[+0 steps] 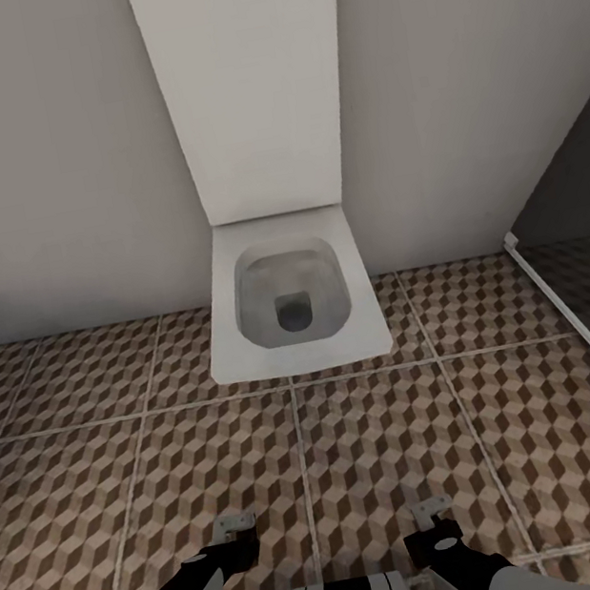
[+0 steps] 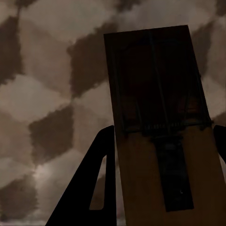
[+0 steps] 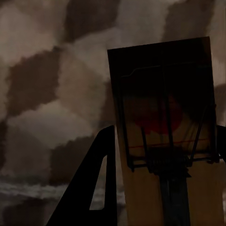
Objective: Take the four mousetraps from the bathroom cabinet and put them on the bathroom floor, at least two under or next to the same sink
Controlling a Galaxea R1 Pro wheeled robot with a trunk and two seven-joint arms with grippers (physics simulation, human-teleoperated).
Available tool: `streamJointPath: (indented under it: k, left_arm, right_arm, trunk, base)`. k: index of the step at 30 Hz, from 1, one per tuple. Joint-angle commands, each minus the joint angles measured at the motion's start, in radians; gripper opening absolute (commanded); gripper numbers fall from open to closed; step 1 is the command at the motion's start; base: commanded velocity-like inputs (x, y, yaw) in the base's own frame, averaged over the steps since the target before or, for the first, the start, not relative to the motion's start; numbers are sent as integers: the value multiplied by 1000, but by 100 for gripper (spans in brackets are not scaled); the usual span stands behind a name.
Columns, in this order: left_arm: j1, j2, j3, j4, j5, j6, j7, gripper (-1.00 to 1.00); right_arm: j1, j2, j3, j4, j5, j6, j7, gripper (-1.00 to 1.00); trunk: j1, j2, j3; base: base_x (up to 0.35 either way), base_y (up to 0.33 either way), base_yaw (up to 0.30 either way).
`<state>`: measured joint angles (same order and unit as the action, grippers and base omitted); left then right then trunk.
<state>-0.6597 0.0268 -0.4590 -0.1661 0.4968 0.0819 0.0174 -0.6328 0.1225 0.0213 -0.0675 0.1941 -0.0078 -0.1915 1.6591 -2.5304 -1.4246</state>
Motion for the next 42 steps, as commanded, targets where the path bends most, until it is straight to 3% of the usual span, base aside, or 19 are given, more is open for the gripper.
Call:
streamJointPath:
  k: [1,12,20,31,37,42]
  left_arm:
    - [0,1,-7,-3,6,5,6,-100]
    - [0,1,-7,-3,6,4,4,-100]
    - [0,1,-7,-2,7,4,5,-100]
    - [0,1,-7,-3,6,4,4,-100]
    - [0,1,-7,-3,6,5,4,-100]
    - [0,1,-7,-3,6,4,4,-100]
  right_arm:
    - [0,0,2,1,4,-1,-3,-100]
    - [-1,0,2,0,4,-1,-2,-100]
    - [0,-1,2,0,5,-1,-1,-100]
    - [0,-1,2,0,5,-1,0,-100]
    - [-1,-1,2,0,5,-1,1,-100]
    - [-1,-1,2,0,5,-1,1,-100]
  trunk:
    - [0,0,-1]
    - [0,0,-1]
    - [3,-2,-32]
    - [3,-2,-32]
    - [6,-3,-55]
    - [6,-3,-55]
  base:
    - [0,0,0]
    - [0,0,0]
    - [0,0,0]
    - [0,0,0]
    - [0,0,0]
    - [0,0,0]
